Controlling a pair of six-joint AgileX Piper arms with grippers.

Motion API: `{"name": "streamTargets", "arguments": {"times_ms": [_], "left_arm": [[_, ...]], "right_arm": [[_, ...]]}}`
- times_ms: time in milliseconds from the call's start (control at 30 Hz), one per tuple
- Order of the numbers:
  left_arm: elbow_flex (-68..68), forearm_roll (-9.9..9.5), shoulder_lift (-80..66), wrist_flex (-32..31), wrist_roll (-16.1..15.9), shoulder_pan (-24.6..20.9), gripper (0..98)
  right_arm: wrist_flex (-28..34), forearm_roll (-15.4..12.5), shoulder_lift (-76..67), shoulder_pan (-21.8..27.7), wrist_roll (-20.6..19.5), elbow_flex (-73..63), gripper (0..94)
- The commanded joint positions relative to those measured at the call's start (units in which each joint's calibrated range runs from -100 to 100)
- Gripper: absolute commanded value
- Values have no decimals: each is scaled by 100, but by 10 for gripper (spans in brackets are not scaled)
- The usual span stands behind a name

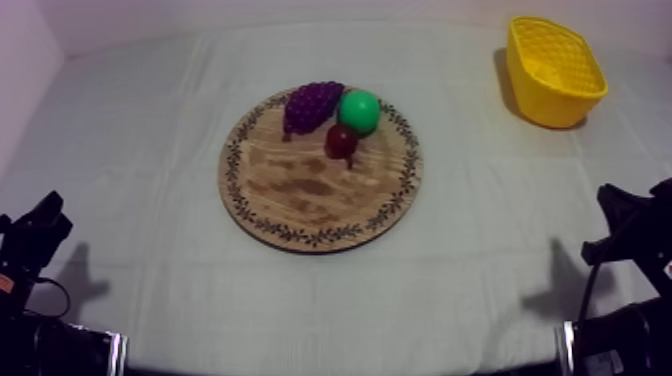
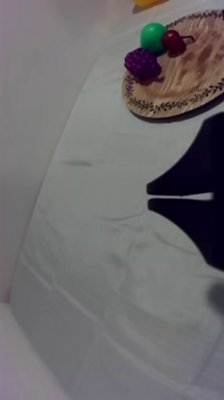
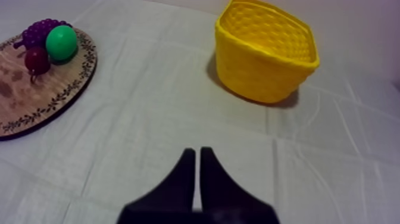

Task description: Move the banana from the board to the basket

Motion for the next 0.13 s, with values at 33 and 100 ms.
{"name": "streamTargets", "arguments": {"times_ms": [33,100], "left_arm": [[3,-1,-3,2,-2,-3,1],[3,-1,-3,2,-2,-3,1]], "right_arm": [[5,2,-1,1,1,4,3],[5,2,-1,1,1,4,3]]}}
